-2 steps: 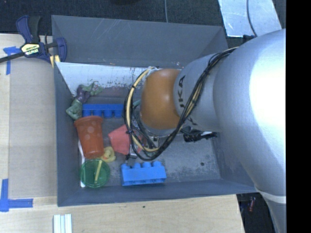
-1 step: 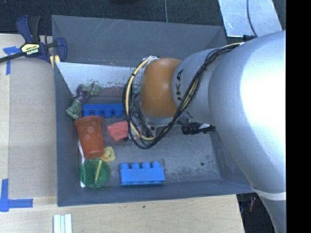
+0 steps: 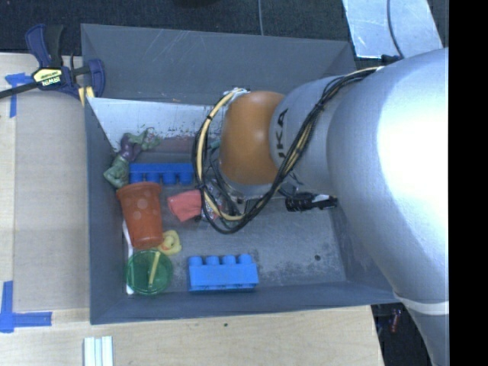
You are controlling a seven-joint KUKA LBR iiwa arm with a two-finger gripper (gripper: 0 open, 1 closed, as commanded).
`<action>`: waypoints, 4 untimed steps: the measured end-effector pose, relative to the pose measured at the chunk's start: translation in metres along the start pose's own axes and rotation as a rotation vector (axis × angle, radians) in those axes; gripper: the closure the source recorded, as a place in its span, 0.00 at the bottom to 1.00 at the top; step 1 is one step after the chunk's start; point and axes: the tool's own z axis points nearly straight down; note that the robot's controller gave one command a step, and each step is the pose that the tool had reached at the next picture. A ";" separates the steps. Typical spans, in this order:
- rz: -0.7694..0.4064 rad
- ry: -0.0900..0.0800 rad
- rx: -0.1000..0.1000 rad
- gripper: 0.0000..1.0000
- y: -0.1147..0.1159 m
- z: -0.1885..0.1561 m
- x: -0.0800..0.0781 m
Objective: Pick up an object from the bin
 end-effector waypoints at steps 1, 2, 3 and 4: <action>-0.011 0.008 0.004 1.00 0.000 -0.050 0.003; -0.183 0.006 0.003 1.00 0.005 -0.126 -0.002; -0.069 0.000 -0.001 0.00 0.021 -0.040 -0.041; -0.017 0.019 0.009 0.00 0.027 0.007 -0.051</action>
Offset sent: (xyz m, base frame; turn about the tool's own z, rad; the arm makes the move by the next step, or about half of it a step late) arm 0.0009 0.0054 0.1466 -0.2098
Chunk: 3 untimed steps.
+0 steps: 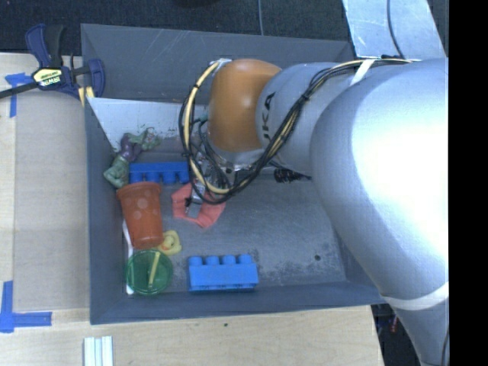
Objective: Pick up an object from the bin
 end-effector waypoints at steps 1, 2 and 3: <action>-0.173 -0.024 -0.009 0.00 -0.025 -0.004 0.015; -0.010 -0.013 -0.005 1.00 -0.015 -0.005 0.015; -0.004 -0.013 -0.005 1.00 -0.013 -0.006 0.014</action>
Offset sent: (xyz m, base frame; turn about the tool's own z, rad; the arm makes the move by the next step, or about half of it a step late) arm -0.0194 -0.0080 0.0028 -0.0021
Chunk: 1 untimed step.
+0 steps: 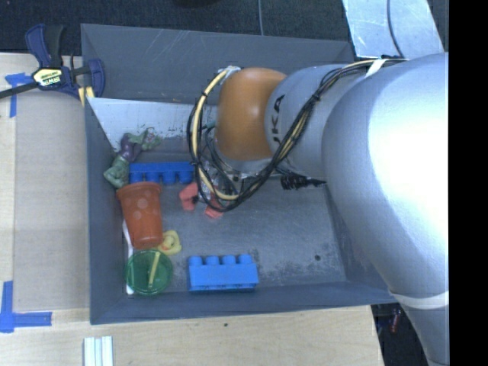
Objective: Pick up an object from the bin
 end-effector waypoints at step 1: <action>0.000 0.006 0.002 1.00 -0.007 -0.051 -0.005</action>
Offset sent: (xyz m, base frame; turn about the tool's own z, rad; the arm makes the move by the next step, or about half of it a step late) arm -0.0069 -0.0130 0.1319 -0.0357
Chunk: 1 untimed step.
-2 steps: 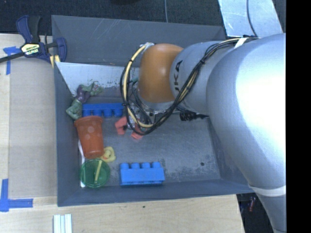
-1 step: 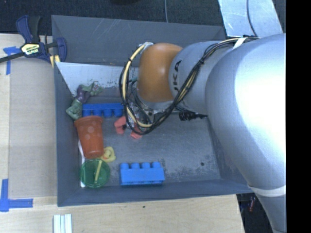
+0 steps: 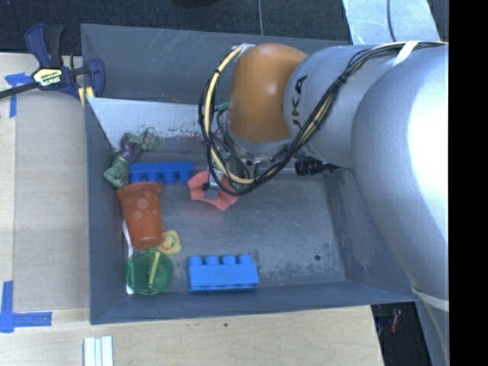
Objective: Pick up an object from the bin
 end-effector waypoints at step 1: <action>-0.032 0.001 0.002 1.00 -0.006 -0.076 0.004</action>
Offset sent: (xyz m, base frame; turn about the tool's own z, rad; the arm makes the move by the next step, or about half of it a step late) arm 0.0031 -0.0074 0.1675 -0.0259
